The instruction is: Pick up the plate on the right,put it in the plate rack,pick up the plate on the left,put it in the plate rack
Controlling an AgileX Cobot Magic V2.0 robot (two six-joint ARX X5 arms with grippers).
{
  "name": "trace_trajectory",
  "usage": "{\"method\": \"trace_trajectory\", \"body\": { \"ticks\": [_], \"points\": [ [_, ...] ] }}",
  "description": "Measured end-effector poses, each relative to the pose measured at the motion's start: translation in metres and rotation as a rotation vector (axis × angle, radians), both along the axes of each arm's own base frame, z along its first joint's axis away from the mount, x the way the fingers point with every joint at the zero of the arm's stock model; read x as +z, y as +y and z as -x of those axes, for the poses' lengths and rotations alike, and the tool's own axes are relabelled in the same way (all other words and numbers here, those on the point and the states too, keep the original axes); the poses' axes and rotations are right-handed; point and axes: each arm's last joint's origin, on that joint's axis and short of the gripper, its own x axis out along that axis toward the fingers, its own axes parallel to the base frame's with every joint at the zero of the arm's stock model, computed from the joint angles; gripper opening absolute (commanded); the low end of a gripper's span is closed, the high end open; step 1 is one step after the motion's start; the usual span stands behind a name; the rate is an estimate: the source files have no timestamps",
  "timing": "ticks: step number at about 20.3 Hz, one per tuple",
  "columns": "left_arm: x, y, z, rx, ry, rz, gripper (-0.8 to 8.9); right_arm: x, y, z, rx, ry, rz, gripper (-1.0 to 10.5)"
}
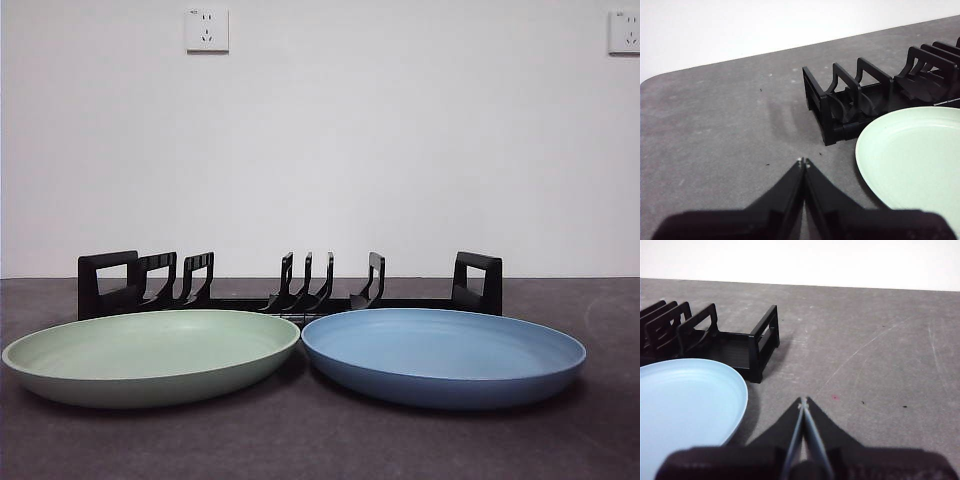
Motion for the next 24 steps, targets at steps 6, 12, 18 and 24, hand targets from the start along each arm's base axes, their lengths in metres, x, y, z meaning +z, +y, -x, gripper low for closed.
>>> {"method": "trace_trajectory", "body": {
  "ticks": [6,12,18,24],
  "points": [
    [0.0001,-0.0006,0.0001,-0.021,0.000,0.007,-0.03,0.0000,0.0000,0.0000,-0.004,0.005,-0.030,0.0],
    [0.0008,-0.0041,0.0006,-0.115,0.022,0.175,-0.03,0.0002,0.0001,0.0000,-0.051,0.048,-0.314,0.0],
    [0.0010,-0.0052,0.0009,-0.115,0.068,0.389,-0.04,0.0005,0.0001,-0.0002,-0.096,0.084,-0.591,0.0],
    [0.0014,-0.0064,0.0013,-0.137,0.097,0.499,-0.07,0.0009,0.0002,-0.0003,-0.105,0.093,-0.664,0.0]
  ]
}}
